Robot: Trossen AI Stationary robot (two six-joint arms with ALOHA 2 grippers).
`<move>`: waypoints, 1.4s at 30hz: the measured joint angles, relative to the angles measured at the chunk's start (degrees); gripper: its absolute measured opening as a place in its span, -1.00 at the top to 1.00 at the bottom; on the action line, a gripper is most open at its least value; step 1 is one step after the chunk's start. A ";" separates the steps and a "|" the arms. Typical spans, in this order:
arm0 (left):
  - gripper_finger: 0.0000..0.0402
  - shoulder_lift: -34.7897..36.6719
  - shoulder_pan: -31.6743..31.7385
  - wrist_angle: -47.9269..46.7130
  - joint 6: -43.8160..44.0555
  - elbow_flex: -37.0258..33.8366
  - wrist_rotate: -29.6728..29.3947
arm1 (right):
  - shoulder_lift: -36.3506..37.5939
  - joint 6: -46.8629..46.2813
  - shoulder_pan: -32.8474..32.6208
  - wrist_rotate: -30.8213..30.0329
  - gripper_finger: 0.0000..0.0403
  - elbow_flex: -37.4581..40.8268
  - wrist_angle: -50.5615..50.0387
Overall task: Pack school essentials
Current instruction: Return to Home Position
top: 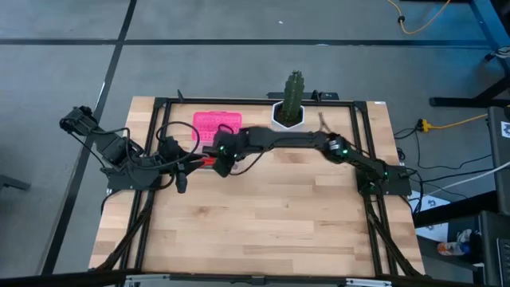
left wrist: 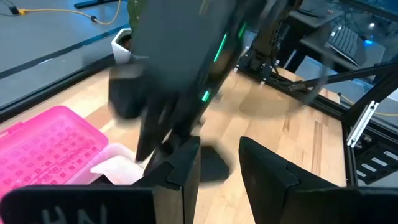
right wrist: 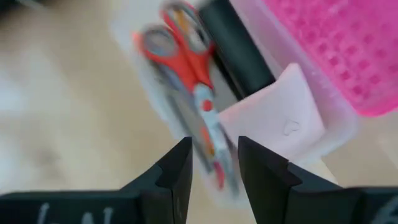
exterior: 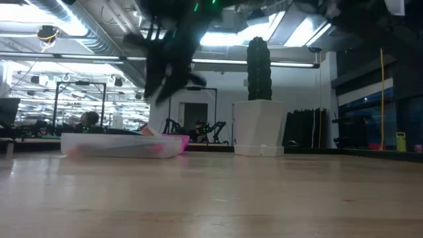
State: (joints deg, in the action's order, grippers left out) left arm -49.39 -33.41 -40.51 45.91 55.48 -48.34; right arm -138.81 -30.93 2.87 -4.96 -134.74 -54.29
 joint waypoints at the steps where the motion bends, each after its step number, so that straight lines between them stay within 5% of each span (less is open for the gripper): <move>1: 0.48 0.00 0.00 0.02 0.00 0.00 -0.02 | 2.11 0.21 0.02 1.27 0.36 -0.02 -0.34; 5: 0.48 0.02 0.00 -0.02 0.00 0.00 -0.87 | 7.30 1.70 -0.13 6.85 0.36 -0.46 -0.71; 13: 0.48 0.02 0.02 -0.01 -0.01 0.00 -1.09 | 13.30 3.19 -0.49 7.69 0.36 -0.36 -6.18; 30: 0.48 0.02 0.01 0.15 0.00 0.00 -1.09 | 15.06 7.31 -0.48 7.62 0.36 -0.11 -25.31; 42: 0.48 0.01 0.01 0.12 0.00 0.02 -1.10 | 18.37 18.08 -0.90 8.52 0.36 -0.08 -30.14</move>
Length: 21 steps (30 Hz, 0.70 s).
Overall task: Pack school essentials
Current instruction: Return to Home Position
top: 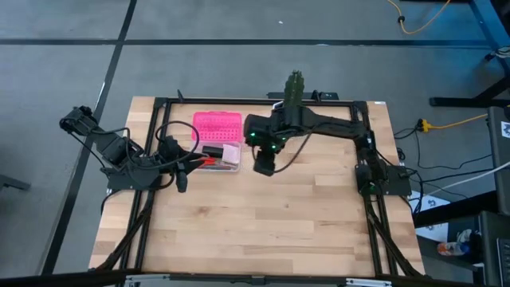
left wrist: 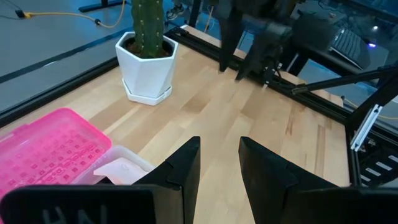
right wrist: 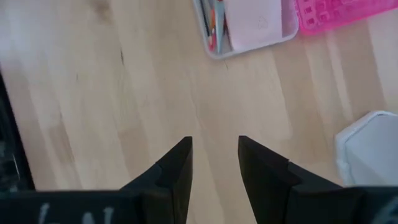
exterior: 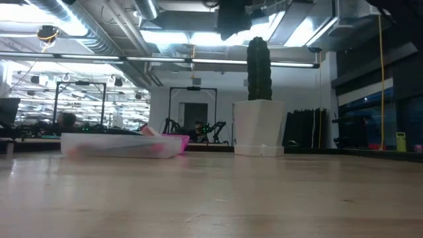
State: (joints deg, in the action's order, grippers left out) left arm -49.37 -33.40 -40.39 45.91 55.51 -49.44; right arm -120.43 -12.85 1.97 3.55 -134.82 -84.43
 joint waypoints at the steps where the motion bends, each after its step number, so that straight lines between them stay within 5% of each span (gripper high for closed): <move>1: 0.48 -0.01 0.01 -0.01 0.00 0.00 0.01 | 0.72 1.31 -0.18 -0.02 0.36 0.00 -0.98; 21: 0.48 -0.01 -0.01 0.08 0.04 -0.02 -0.01 | 11.25 4.36 -1.52 -6.95 0.36 0.17 -5.67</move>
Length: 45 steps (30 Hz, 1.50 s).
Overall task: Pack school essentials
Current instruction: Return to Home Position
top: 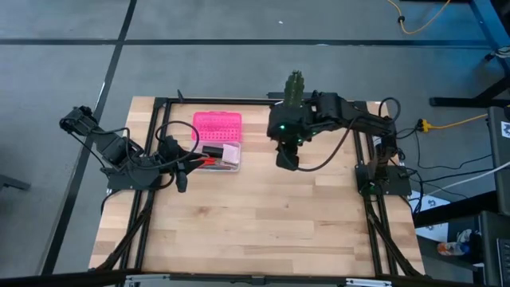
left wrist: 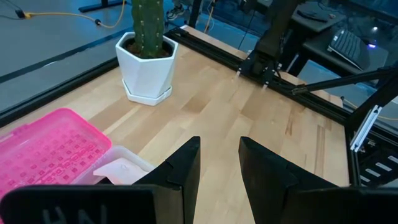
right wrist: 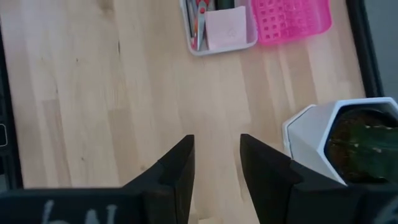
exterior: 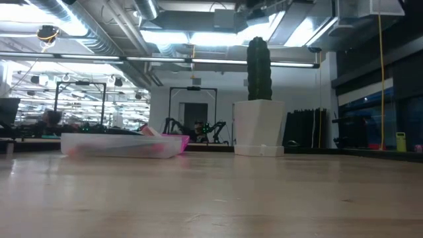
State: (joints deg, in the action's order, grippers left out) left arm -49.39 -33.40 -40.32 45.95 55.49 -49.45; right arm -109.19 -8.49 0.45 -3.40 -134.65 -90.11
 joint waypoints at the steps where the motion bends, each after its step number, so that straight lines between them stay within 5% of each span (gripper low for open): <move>1: 0.48 0.00 0.02 -0.02 -0.02 0.00 0.00 | 0.20 0.06 0.00 0.00 0.36 0.00 0.01; 19: 0.48 0.00 0.00 0.01 0.09 0.02 0.00 | 8.29 4.08 1.20 -0.15 0.36 4.02 0.29; 24: 0.48 0.02 0.00 0.02 0.14 0.00 0.00 | 16.38 0.53 2.52 -3.47 0.36 20.29 4.99; 33: 0.48 0.00 0.00 0.00 0.00 0.00 -0.66 | 40.38 -6.59 2.78 1.47 0.36 56.80 33.29; 45: 0.48 -0.11 2.11 -0.18 -0.04 0.01 -0.94 | 64.87 -18.25 2.76 -0.56 0.36 84.48 42.80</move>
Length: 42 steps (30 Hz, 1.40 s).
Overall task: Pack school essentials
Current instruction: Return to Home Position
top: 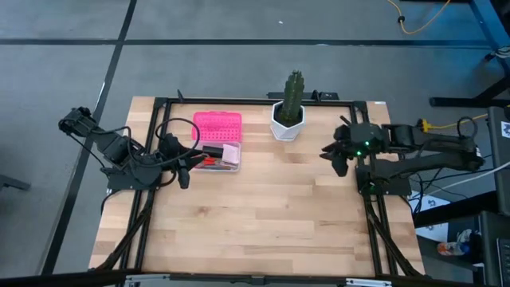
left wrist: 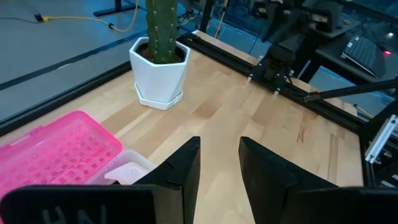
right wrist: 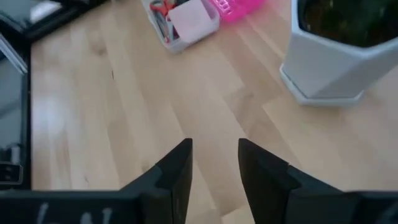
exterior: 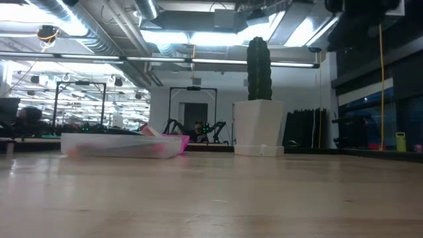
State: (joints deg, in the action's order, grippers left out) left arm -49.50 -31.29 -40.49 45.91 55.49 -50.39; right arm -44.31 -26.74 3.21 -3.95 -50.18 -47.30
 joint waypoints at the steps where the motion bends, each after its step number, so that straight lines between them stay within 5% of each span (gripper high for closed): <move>1: 0.48 0.00 0.32 -0.02 0.00 0.01 0.00 | 1.63 -0.67 -0.01 0.01 0.36 1.83 1.25; 15: 0.48 0.00 2.56 -0.04 0.00 0.01 0.07 | 17.12 1.62 -0.01 -0.73 0.36 26.81 35.44; 28: 0.48 0.00 2.56 -0.22 -0.02 0.01 0.10 | 25.60 0.18 0.01 -3.26 0.36 42.87 48.45; 42: 0.48 0.00 2.56 -1.16 -0.02 -0.01 0.11 | 26.53 1.83 0.01 -3.99 0.36 45.97 49.27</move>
State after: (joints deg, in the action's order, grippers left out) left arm -49.50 -28.73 -41.65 45.89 55.48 -50.28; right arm -17.78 -24.91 3.22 -7.94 -4.21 1.97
